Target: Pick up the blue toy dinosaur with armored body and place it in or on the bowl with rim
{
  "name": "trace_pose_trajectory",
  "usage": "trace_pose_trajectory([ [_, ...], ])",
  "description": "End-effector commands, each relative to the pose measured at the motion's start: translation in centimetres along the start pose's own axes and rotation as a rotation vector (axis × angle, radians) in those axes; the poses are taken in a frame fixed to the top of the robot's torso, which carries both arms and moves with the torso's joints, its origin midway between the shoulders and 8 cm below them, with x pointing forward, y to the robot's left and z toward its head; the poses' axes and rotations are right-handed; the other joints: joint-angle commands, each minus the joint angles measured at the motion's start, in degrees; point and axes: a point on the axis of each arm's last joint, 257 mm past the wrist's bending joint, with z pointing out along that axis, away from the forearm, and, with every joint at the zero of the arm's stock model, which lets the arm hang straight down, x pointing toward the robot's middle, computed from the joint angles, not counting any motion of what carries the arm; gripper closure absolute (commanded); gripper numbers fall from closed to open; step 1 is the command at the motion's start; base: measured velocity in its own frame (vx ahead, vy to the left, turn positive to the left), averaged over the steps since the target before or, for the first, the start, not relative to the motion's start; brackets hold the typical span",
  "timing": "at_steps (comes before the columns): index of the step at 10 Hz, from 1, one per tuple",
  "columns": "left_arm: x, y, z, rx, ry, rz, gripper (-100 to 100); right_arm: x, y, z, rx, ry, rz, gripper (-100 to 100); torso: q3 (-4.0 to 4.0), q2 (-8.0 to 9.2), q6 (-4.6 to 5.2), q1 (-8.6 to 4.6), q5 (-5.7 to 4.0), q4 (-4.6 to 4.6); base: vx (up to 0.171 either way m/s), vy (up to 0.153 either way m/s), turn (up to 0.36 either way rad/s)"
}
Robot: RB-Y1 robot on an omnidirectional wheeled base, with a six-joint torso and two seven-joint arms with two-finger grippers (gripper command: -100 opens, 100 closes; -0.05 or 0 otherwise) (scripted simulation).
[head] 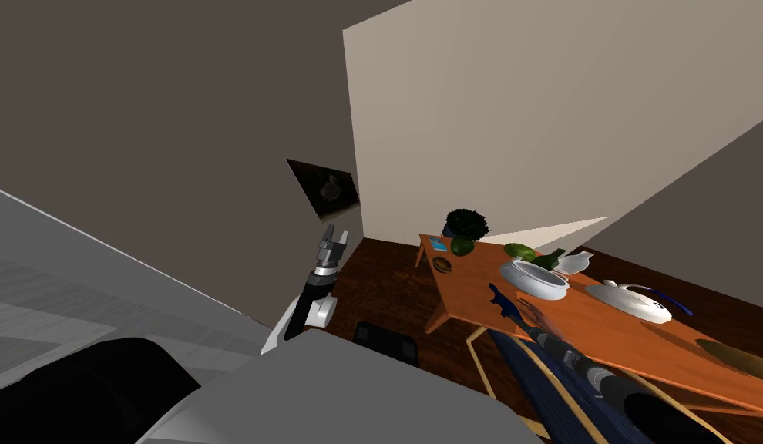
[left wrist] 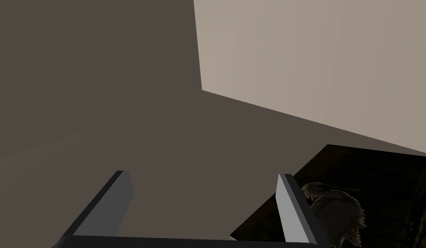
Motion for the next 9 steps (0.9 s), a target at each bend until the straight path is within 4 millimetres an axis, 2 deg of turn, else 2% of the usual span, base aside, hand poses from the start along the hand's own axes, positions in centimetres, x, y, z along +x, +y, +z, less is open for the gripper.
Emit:
trace_pose_trajectory([
  [1,0.0,0.0,0.0,0.0,0.0,0.0,0,0.3,-2.5,-1.2,0.049,0.035,-0.048,-100,0.0,0.0,0.0,0.0,0.0,0.0,0.162,-0.042,0.187],
  [2,0.0,0.0,0.0,0.0,0.0,0.0,0,0.7,-3.4,-1.6,0.069,0.041,-0.043,-100,-0.11,-0.21,-0.05,-0.06,0.0,-0.03,0.132,-0.039,0.108],
  [3,0.0,0.0,0.0,0.0,0.0,0.0,0,0.7,-3.5,-1.6,0.07,0.041,-0.042,-100,-0.1,-0.17,-0.01,-0.04,-0.02,-0.04,0.039,-0.008,-0.01],
  [4,0.0,0.0,0.0,0.0,0.0,0.0,0,1.2,-5.8,-2.9,0.119,0.076,-0.078,-100,0.04,0.08,0.01,0.06,0.0,0.01,0.088,-0.024,0.193],
  [5,0.0,0.0,0.0,0.0,0.0,0.0,0,1.2,-5.8,-2.9,0.119,0.076,-0.078,-100,0.01,0.0,-0.05,0.02,0.02,0.01,0.095,-0.032,0.124],
  [6,0.0,0.0,0.0,0.0,0.0,0.0,0,1.8,-7.7,-4.2,0.158,0.111,-0.11,-100,-0.01,-0.01,0.0,0.01,0.0,0.0,0.116,-0.026,0.174],
  [8,0.0,0.0,0.0,0.0,0.0,0.0,0,1.9,-7.9,-4.3,0.162,0.113,-0.109,-100,-0.05,-0.07,0.0,0.02,-0.01,-0.02,0.078,-0.025,0.05],
  [9,0.0,0.0,0.0,0.0,0.0,0.0,0,2.8,-9.7,-5.7,0.2,0.151,-0.136,-100,0.04,0.09,0.02,0.06,0.0,0.01,0.091,-0.023,0.162],
])
